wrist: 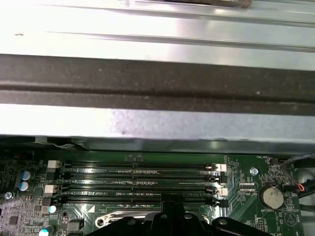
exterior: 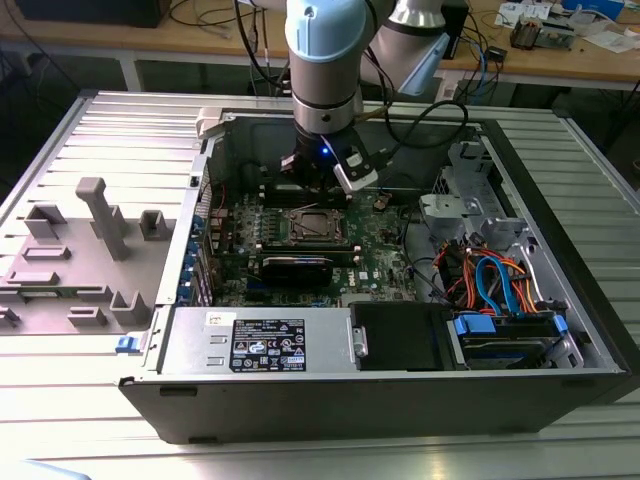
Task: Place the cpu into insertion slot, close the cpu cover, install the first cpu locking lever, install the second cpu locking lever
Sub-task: 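Install the first cpu locking lever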
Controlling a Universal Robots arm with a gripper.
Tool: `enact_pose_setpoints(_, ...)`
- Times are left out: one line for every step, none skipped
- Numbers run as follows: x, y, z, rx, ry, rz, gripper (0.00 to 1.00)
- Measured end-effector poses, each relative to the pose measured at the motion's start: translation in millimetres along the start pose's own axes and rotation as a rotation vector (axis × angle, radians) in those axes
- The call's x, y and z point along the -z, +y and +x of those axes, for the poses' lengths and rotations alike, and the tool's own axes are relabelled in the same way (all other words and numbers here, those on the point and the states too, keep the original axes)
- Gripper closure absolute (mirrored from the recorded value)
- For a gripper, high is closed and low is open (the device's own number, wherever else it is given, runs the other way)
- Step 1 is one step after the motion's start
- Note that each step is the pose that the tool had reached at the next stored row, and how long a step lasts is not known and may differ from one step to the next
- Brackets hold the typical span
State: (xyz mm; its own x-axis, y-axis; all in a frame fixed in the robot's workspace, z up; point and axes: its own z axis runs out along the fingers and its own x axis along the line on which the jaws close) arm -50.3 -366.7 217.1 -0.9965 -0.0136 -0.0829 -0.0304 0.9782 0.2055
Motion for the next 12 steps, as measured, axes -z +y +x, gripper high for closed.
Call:
enact_pose_setpoints(-0.1, 0.0, 0.0, 0.0, 0.0, 0.0002, 0.89)
enact_pose_setpoints(-0.4, 0.0, 0.1, 0.0, -0.0006, 0.0002, 0.89)
enact_pose_setpoints(-0.7, -0.1, 0.3, 0.0, -0.0035, 0.0004, 0.89)
enact_pose_setpoints(-0.9, -0.1, 0.3, 0.002, -0.0094, 0.0006, 0.89)
enact_pose_setpoints(-1.2, -0.1, 0.1, 0.003, -0.0147, 0.0005, 0.89)
enact_pose_setpoints(-1.2, -0.1, 0.1, 0.003, -0.0147, 0.0005, 0.89)
enact_pose_setpoints(-1.2, -0.2, 0.2, 0.003, -0.0147, 0.0006, 0.89)
enact_pose_setpoints(-1.2, -0.2, 0.1, 0.003, -0.0147, 0.0006, 0.89)
enact_pose_setpoints(-1.3, -0.2, 0.2, 0.003, -0.0148, 0.0005, 0.89)
enact_pose_setpoints(-3.2, -0.6, 0.4, 0.003, -0.0148, 0.0007, 0.89)
enact_pose_setpoints(-5.0, -1.0, 0.5, 0.003, -0.0146, 0.0008, 0.89)
enact_pose_setpoints(-6.6, -1.3, 0.7, 0.003, -0.0146, 0.0019, 0.89)
